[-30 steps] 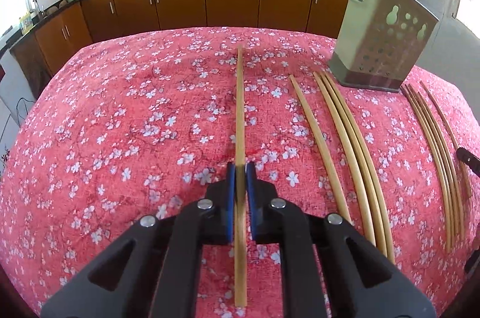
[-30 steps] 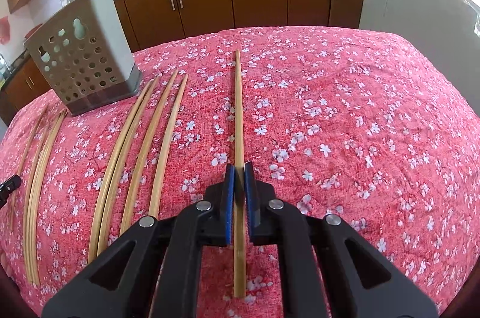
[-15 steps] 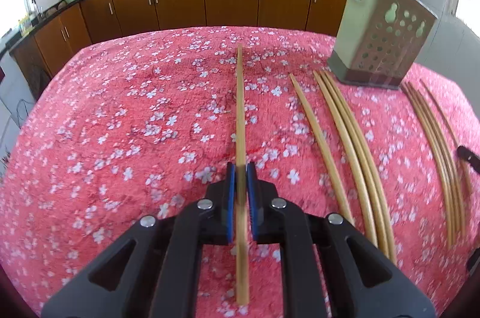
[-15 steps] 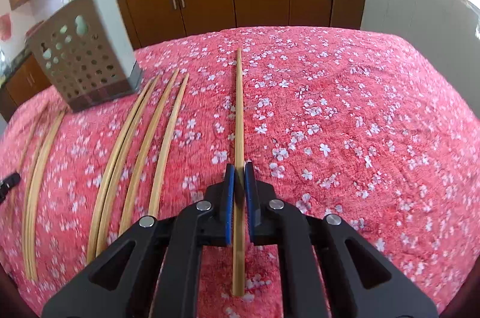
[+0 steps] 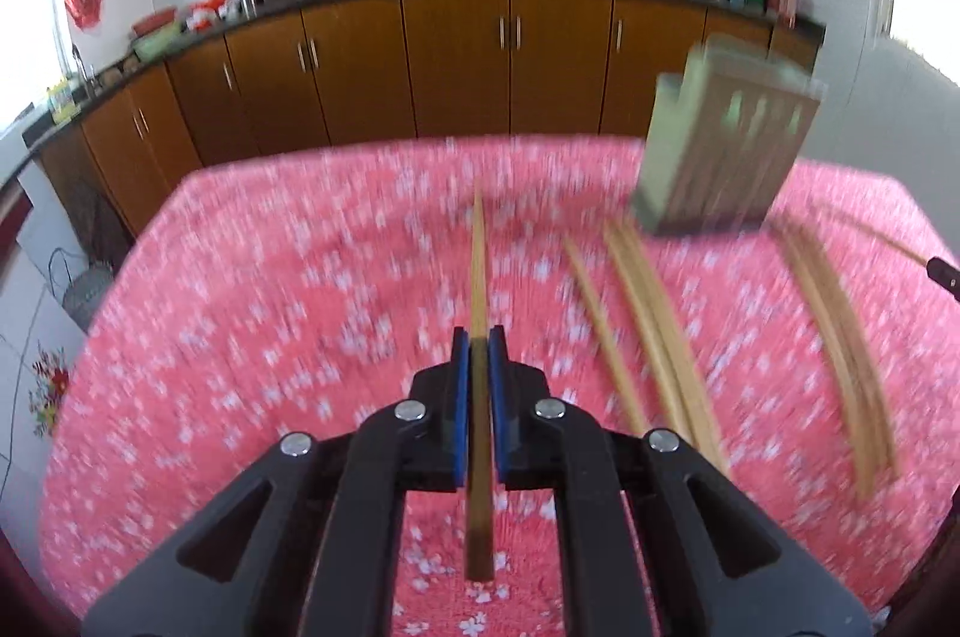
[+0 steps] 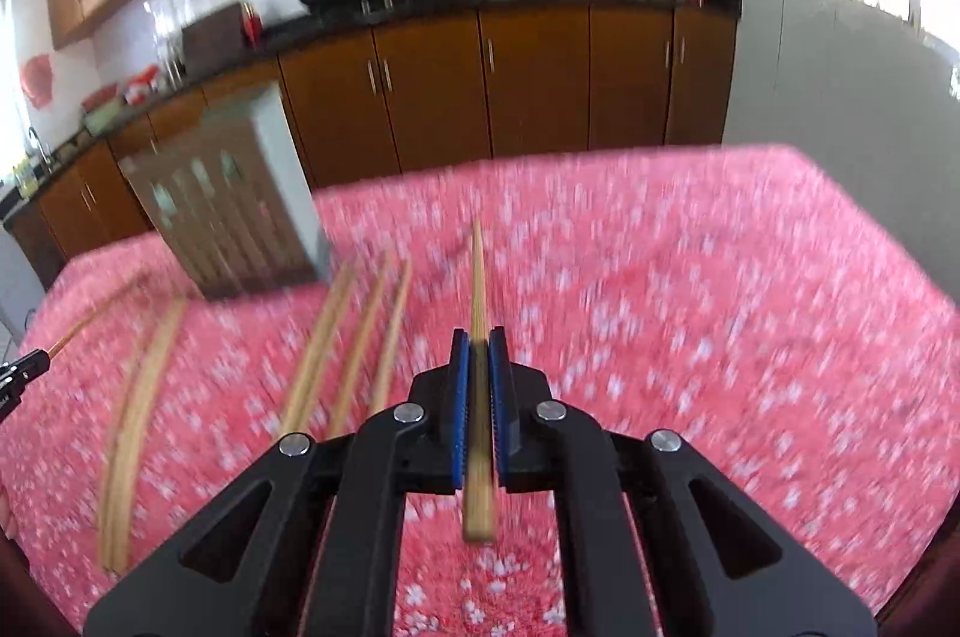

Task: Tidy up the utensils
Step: 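Lift the right tool's chopstick upright over the holder while the left tool does likewise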

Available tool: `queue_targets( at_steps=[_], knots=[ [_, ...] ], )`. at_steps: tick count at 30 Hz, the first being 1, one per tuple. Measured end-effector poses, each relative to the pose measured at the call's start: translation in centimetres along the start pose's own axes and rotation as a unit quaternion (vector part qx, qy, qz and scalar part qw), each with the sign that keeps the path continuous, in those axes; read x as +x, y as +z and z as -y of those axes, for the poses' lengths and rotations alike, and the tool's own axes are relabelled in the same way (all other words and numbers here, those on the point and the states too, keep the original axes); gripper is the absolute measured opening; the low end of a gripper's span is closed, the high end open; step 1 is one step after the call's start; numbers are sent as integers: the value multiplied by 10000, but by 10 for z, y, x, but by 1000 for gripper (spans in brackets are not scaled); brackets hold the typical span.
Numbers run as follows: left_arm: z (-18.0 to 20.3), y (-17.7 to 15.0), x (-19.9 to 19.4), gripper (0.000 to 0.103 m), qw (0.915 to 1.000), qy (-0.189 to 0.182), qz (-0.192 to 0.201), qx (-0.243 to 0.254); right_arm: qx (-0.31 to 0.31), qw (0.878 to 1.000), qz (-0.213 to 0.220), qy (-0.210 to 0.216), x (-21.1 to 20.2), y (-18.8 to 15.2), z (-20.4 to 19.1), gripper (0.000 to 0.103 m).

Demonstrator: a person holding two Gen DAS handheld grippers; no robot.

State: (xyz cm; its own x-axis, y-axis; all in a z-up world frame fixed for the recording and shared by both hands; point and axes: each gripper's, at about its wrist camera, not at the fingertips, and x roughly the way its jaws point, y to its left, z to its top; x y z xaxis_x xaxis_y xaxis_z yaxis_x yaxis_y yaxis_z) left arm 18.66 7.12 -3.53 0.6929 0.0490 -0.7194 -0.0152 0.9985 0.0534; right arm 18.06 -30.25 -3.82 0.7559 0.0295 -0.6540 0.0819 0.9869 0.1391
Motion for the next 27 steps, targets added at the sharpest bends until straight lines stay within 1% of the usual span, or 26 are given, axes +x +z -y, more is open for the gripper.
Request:
queue_targets(
  at_steps=[4, 7, 10, 13, 16, 18, 21, 25, 27],
  knots=[
    [-4, 27, -29, 8, 9986, -35, 493, -198, 0, 9991, 413, 50, -19, 21, -5, 8],
    [-5, 44, -44, 8, 9967, 14, 774, -247, 13, 9980, 631, 104, -27, 34, -6, 8],
    [-8, 57, -55, 8, 9948, 29, 974, -300, 41, 9969, 771, 132, -33, 41, -7, 8],
    [-10, 69, -62, 8, 9934, 29, 1092, -360, 44, 9960, 876, 137, -36, 47, -9, 8],
    [-11, 84, -71, 8, 9916, -26, 1213, -459, 61, 9945, 1032, 189, -43, 63, -10, 8],
    [-9, 96, -80, 8, 9895, -72, 1352, -499, 133, 9913, 1265, 334, -56, 82, -15, 8],
    [-4, 118, -99, 8, 9841, -199, 1685, -527, 170, 9853, 1634, 479, -74, 106, -20, 8],
    [11, 151, -122, 8, 9732, -537, 2129, -681, 281, 9731, 2144, 799, -98, 139, -34, 8],
    [20, 162, -127, 8, 9690, -665, 2273, -701, 291, 9680, 2313, 933, -101, 150, -43, 8]
  ],
)
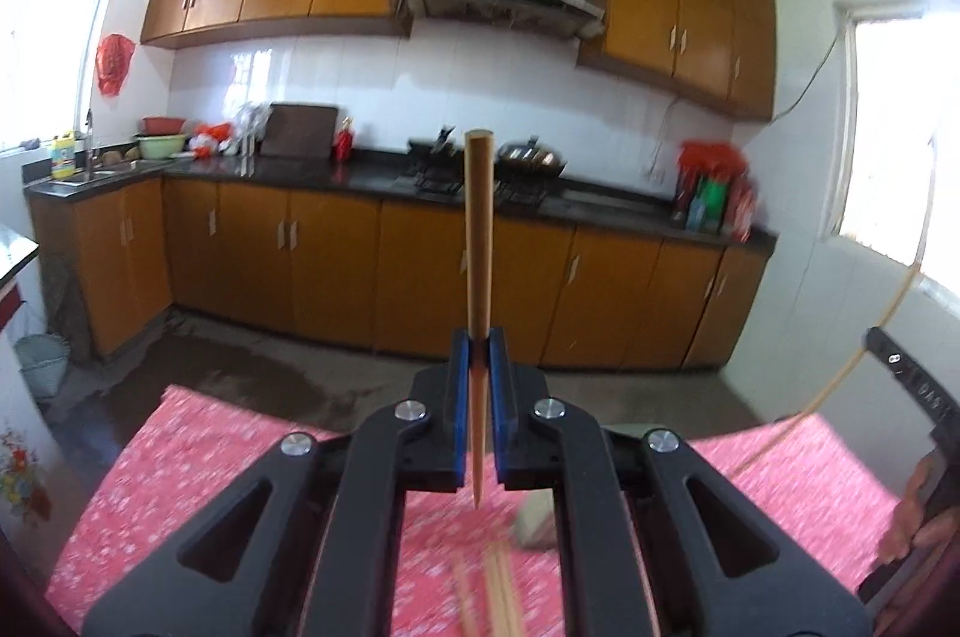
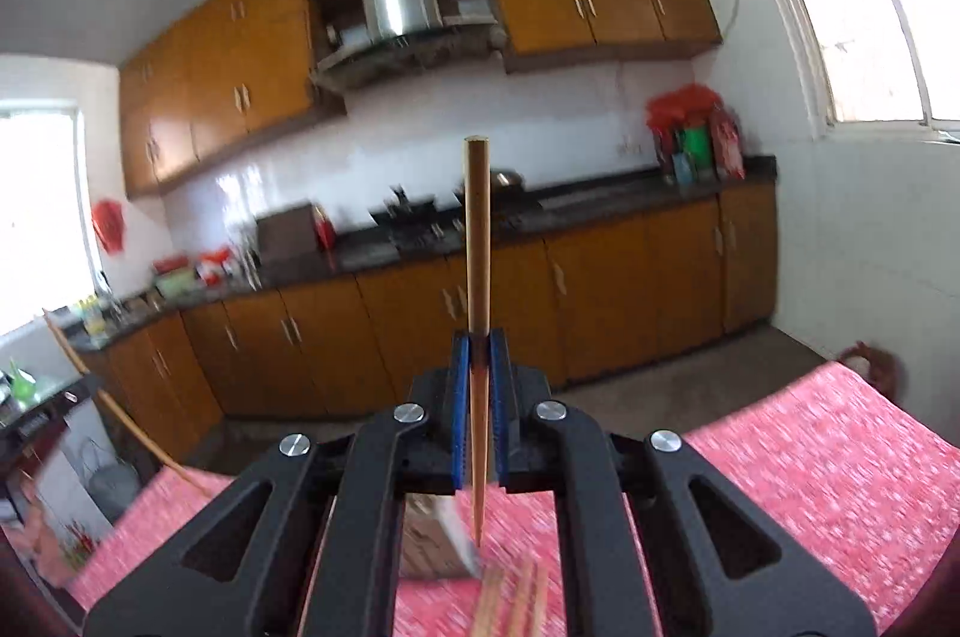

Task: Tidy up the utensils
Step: 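Lift the right tool's chopstick upright over the holder while the left tool does likewise, then open the right tool to drop its chopstick in the holder while the left tool opens too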

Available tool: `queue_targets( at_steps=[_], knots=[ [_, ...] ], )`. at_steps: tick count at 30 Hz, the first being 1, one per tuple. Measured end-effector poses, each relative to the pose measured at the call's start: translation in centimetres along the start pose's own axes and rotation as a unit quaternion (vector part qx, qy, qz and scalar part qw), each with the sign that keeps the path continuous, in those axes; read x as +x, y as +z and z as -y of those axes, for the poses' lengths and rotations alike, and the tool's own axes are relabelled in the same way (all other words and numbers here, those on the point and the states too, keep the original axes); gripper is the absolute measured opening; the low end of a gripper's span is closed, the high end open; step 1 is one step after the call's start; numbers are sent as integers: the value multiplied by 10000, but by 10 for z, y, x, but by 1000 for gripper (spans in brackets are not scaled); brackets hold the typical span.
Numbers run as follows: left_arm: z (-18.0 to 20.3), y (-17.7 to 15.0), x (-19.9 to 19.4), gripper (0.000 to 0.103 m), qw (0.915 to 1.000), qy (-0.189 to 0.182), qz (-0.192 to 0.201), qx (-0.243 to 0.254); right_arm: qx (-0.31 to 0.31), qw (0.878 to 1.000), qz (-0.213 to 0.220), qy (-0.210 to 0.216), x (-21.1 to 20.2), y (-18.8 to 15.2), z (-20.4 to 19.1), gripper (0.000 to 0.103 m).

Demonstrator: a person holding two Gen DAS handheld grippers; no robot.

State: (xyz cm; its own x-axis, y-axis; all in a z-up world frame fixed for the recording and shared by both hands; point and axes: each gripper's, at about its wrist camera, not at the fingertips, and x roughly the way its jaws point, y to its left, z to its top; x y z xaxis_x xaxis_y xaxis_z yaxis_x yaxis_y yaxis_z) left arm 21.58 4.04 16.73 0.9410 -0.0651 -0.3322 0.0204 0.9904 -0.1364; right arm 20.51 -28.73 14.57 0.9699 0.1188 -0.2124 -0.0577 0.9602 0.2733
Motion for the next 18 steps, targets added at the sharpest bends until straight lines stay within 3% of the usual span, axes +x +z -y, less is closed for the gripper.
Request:
queue_targets(
  at_steps=[3, 7, 18],
  knots=[
    [21, 10, 5, 8, 9996, -193, 211, 38, -104, 9995, 257, 131, 9, 9, -17, 8],
    [44, 13, 24, 8, 9986, -457, 267, 44, -144, 9992, 276, 249, 31, 6, -30, 8],
    [62, -34, 95, 8, 9975, -617, -314, 147, -90, 9982, -541, 245, 78, -45, -21, 8]
  ],
)
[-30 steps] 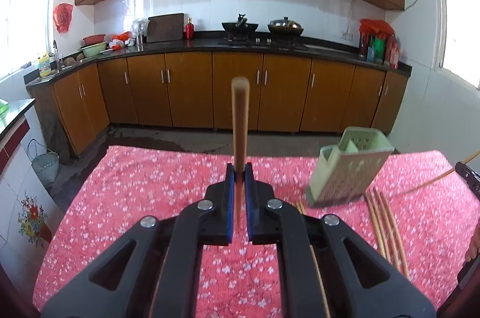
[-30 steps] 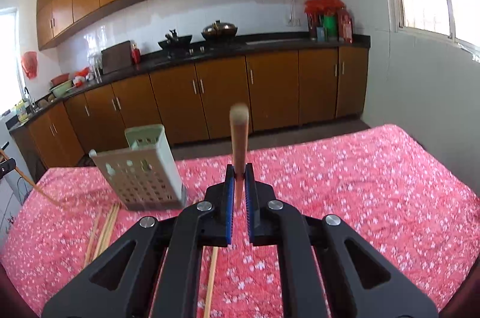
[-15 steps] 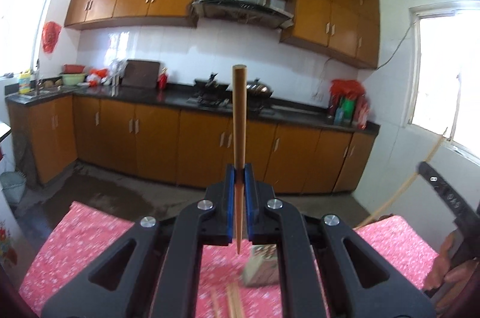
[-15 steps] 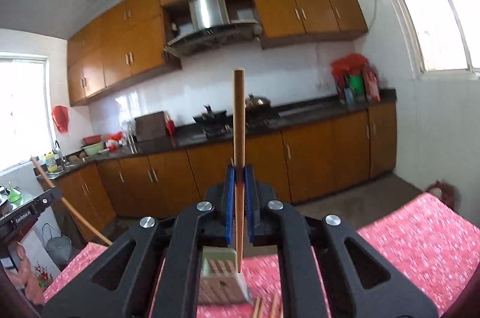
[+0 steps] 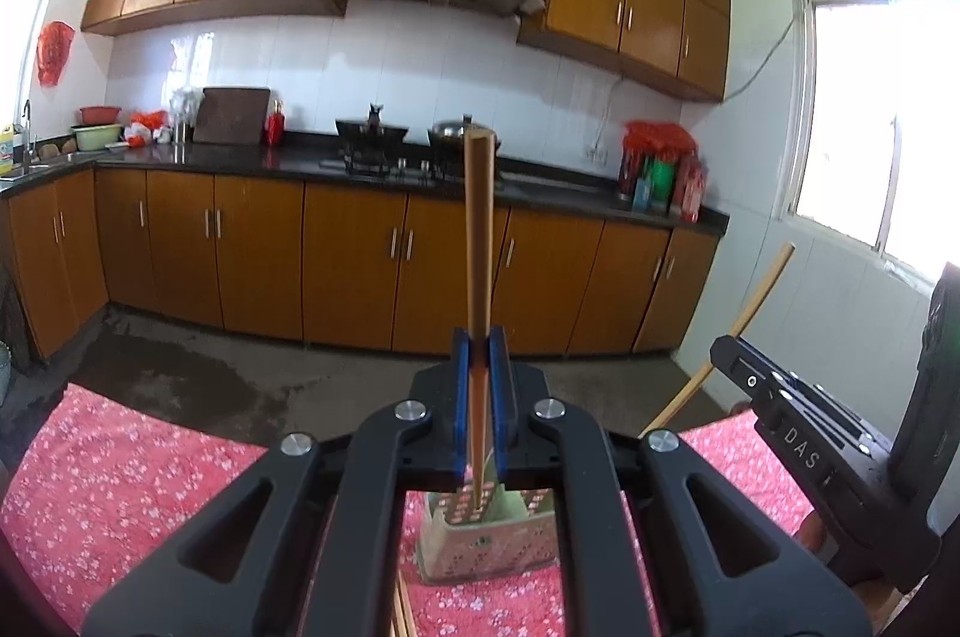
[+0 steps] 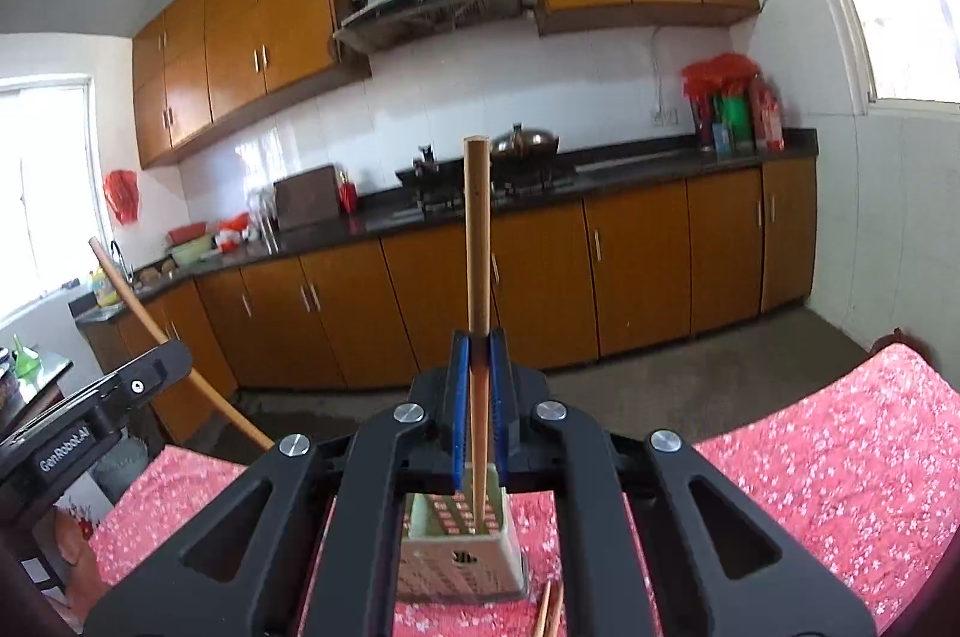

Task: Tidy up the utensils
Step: 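Open the right tool to drop its chopstick in the holder while the left tool opens too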

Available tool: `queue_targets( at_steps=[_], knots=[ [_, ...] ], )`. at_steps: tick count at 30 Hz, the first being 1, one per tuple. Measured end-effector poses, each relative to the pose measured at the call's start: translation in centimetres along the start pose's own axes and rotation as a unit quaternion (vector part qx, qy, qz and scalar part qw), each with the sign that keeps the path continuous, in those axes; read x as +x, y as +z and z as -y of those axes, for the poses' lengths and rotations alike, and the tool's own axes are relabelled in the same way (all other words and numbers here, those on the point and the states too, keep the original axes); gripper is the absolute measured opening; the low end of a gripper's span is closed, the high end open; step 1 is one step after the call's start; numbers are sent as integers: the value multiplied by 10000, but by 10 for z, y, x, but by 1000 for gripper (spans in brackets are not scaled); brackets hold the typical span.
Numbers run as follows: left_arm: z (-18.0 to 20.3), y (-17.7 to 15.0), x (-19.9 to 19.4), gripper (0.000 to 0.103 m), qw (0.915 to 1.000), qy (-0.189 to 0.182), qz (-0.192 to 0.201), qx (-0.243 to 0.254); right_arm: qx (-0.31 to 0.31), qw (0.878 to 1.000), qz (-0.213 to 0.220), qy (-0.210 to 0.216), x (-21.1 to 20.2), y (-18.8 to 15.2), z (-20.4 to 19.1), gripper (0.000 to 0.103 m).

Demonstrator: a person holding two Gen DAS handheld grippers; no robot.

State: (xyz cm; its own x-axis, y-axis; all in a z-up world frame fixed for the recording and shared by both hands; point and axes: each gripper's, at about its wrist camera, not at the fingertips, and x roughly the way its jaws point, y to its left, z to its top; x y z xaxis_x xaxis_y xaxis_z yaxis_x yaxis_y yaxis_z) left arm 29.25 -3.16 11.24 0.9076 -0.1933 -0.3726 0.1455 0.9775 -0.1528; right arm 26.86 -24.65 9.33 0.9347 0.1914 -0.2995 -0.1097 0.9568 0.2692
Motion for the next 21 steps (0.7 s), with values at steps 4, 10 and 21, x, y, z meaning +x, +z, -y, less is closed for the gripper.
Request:
queue_targets(
  at_steps=[4, 10, 21],
  knots=[
    [-5, -10, 11, 8, 9998, 1, -214, -8, 4, 9998, -171, 40, 7, -8, -1, 8],
    [-11, -9, 8, 24, 9998, 34, -201, -60, -4, 9999, -164, 37, 0, -7, -3, 32],
    [-44, -6, -62, 44, 9984, 338, 211, -408, 184, 9993, 44, -314, -56, 2, 27, 39]
  ],
)
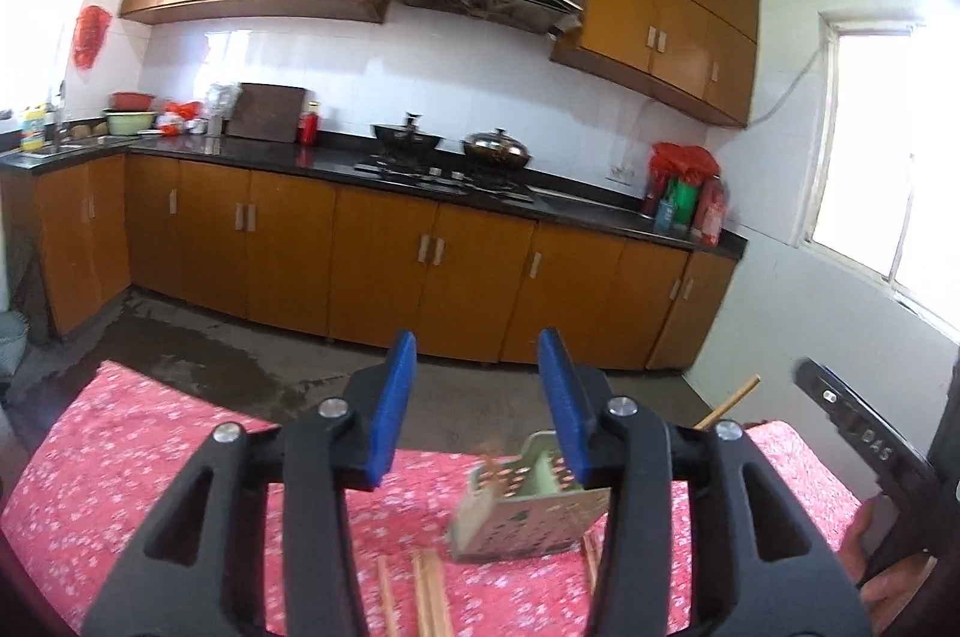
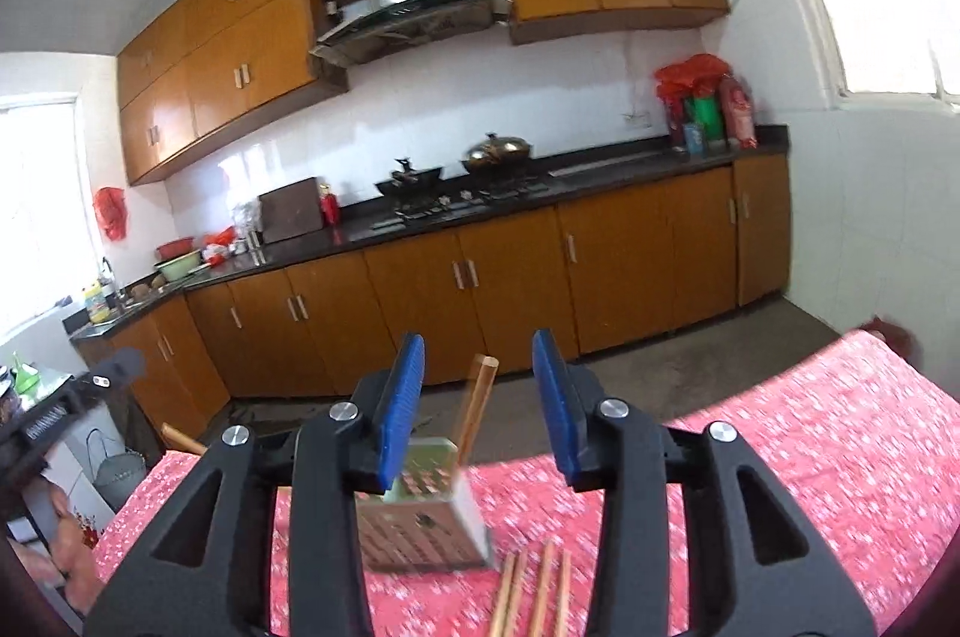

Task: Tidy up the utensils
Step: 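Open the right tool to drop its chopstick in the holder while the left tool opens too, then grasp another chopstick with the right tool while the left tool grasps one too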

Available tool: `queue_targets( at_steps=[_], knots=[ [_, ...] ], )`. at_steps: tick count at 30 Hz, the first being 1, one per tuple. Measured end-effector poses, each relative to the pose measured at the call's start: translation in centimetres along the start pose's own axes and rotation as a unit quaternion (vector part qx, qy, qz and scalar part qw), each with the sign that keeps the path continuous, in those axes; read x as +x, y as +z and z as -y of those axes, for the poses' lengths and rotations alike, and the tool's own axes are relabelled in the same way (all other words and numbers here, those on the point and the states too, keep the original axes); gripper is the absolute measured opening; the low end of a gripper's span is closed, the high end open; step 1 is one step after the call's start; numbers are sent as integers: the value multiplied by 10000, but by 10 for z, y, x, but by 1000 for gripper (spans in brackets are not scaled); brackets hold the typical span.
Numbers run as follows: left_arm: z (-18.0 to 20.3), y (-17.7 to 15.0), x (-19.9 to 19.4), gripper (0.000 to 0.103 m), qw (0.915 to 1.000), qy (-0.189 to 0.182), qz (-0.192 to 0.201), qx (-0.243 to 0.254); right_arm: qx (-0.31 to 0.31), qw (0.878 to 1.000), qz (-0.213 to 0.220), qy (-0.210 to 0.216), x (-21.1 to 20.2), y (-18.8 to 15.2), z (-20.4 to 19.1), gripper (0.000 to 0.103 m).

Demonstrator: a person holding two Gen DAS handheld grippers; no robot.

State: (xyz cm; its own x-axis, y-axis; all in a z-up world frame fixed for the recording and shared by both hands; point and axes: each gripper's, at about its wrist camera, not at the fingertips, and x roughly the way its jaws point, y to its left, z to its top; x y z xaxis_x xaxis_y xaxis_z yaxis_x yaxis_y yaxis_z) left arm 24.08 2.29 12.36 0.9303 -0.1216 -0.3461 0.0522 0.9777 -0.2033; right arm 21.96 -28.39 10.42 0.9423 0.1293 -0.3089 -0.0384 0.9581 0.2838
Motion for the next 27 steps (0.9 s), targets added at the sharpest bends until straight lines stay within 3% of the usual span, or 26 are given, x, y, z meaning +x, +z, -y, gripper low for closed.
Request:
queue_targets(
  at_steps=[3, 5, 8, 11, 15, 17, 19, 23, 27],
  knots=[
    [-18, -15, -12, 45, 9992, 361, -165, 30, -13, 9984, -492, -286, 0, -22, 18, 39],
    [-32, -34, -14, 45, 9974, 583, -417, 73, -104, 9926, -1148, -379, 12, -53, 29, 39],
    [-50, -73, -9, 45, 9917, 833, -969, 134, -154, 9781, -2064, -232, 30, -101, 39, 29],
    [-66, -114, -2, 44, 9840, 848, -1568, 6, -194, 9598, -2799, -48, 39, -151, 42, 24],
    [-72, -157, 3, 43, 9738, 759, -2141, -135, -402, 9472, -3180, -116, 44, -185, 34, 24],
    [-69, -170, 3, 41, 9711, 673, -2286, -133, -431, 9427, -3304, -195, 47, -197, 35, 16],
    [-62, -180, 3, 39, 9695, 589, -2377, -82, -570, 9451, -3200, -331, 46, -201, 37, 8],
    [-48, -191, 9, 32, 9653, 399, -2581, 46, -320, 9484, -3058, -780, 50, -195, 58, 8],
    [-37, -203, 15, 22, 9597, 318, -2786, 167, -293, 9490, -3038, -784, 47, -194, 62, 8]
  ],
)
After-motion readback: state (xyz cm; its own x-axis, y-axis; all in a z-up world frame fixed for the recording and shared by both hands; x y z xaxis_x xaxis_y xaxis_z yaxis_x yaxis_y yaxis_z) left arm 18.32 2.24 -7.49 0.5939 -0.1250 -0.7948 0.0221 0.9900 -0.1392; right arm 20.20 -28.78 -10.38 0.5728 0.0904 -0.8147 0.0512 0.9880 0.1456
